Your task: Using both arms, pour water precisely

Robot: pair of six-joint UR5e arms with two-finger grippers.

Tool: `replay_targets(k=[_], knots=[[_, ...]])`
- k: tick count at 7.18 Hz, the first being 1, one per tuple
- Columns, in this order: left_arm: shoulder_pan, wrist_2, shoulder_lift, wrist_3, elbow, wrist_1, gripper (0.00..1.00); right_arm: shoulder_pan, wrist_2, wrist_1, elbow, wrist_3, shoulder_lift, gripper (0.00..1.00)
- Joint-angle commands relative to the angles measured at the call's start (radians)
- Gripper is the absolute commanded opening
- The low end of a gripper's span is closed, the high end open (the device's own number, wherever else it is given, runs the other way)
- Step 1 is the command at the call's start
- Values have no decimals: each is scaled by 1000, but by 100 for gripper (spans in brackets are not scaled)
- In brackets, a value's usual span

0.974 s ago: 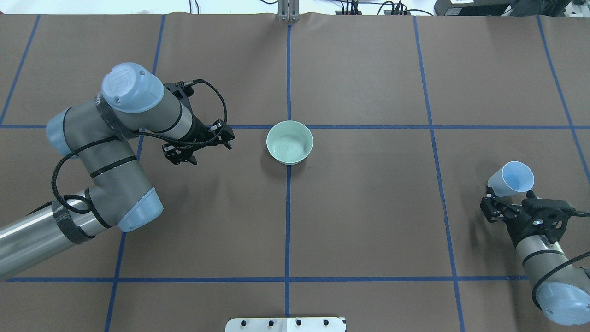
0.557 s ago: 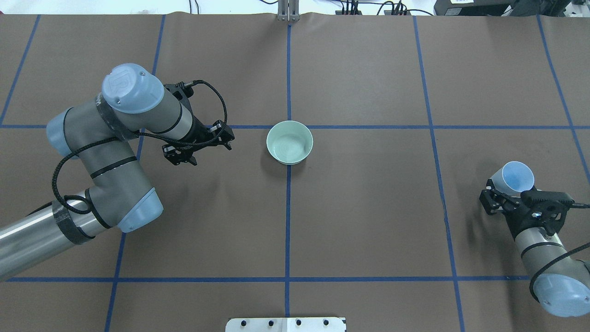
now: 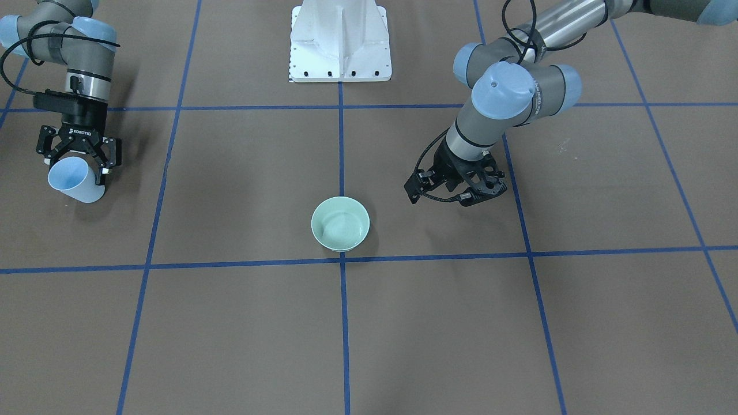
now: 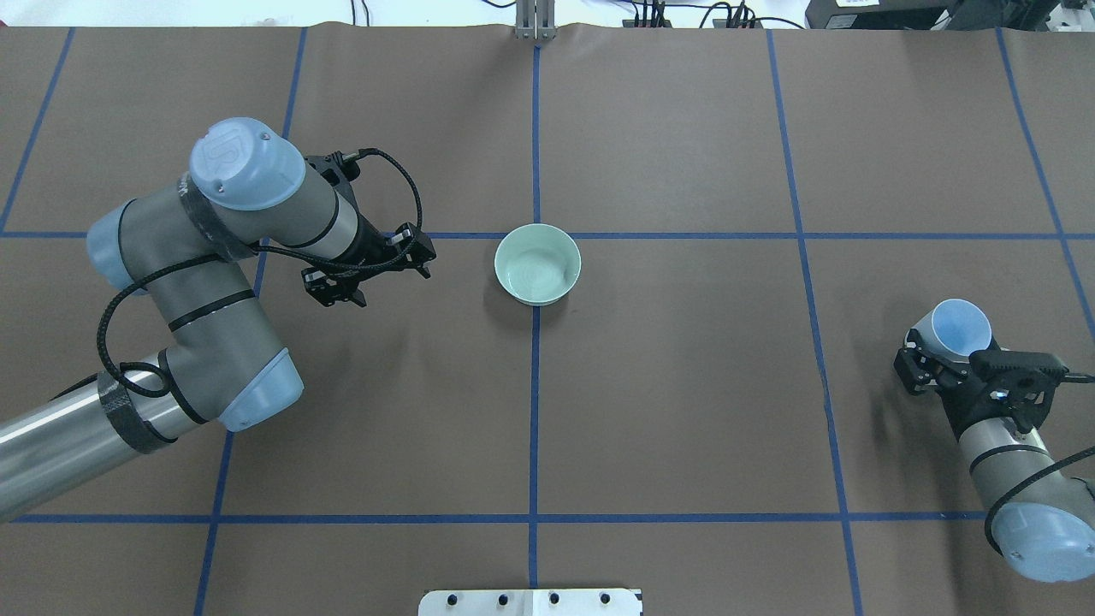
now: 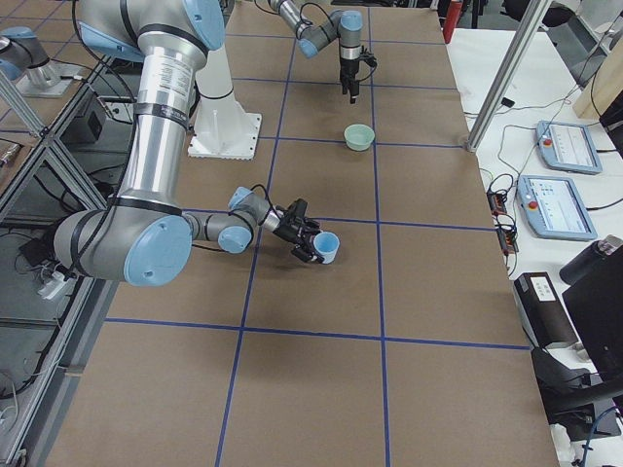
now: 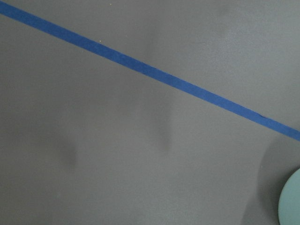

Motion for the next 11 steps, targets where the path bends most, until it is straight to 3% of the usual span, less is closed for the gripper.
replay_targets(k=[1,8,9,10,11], knots=[[0,2,0,-2,-2,0,100,9,1,0,-10,-1,10,99],[0,0,-2,0,-2,0,100,33,9,6,-17,-23,18,99],[0,0,-2,0,-2,0,100,39,9,5,-20,-24,37,93],[0,0,-3,-2,-2,0,100,53,10,5,-37,-34,62,63],[0,0,-3,-2,-2,2,100,64,19,6,-40,-35,70,12]])
